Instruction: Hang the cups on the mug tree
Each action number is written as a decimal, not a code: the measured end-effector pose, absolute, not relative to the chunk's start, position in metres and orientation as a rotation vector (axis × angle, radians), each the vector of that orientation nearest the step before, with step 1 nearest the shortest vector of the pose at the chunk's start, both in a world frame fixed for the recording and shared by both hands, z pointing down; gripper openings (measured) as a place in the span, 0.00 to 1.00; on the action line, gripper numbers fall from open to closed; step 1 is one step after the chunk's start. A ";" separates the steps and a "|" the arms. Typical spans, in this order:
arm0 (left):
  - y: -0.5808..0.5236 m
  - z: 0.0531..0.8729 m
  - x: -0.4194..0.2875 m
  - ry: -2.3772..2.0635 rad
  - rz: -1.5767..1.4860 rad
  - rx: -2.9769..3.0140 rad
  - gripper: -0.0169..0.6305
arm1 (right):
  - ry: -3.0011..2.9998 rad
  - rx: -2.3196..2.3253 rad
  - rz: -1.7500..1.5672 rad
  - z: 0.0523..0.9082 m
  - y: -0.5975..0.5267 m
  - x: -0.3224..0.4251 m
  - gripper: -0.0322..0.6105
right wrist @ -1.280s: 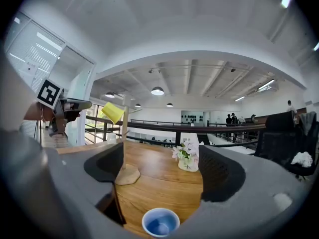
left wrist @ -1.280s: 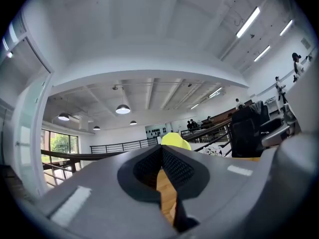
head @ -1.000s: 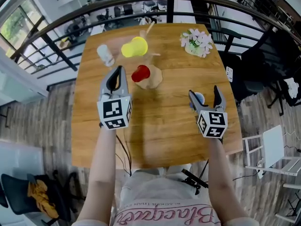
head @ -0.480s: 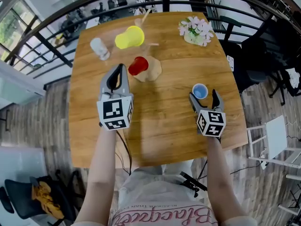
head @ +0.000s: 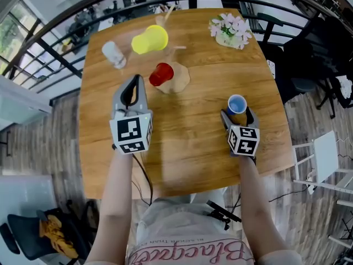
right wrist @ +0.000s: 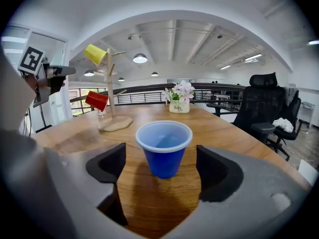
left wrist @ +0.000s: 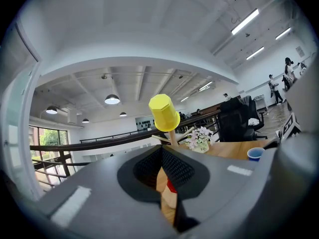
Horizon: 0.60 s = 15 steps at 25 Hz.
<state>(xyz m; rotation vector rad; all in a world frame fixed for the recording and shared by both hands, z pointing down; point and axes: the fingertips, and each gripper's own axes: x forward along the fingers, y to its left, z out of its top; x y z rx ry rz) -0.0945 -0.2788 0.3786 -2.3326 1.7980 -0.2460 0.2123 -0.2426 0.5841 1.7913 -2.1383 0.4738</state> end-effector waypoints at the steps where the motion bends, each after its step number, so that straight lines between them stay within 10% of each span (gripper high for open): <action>1: -0.279 0.380 -0.095 1.795 -0.251 -2.331 0.05 | -2.132 1.797 0.475 0.586 -0.245 0.214 0.72; 15: -0.287 0.384 -0.115 1.830 -0.247 -2.319 0.05 | -2.091 1.768 0.426 0.591 -0.250 0.218 0.47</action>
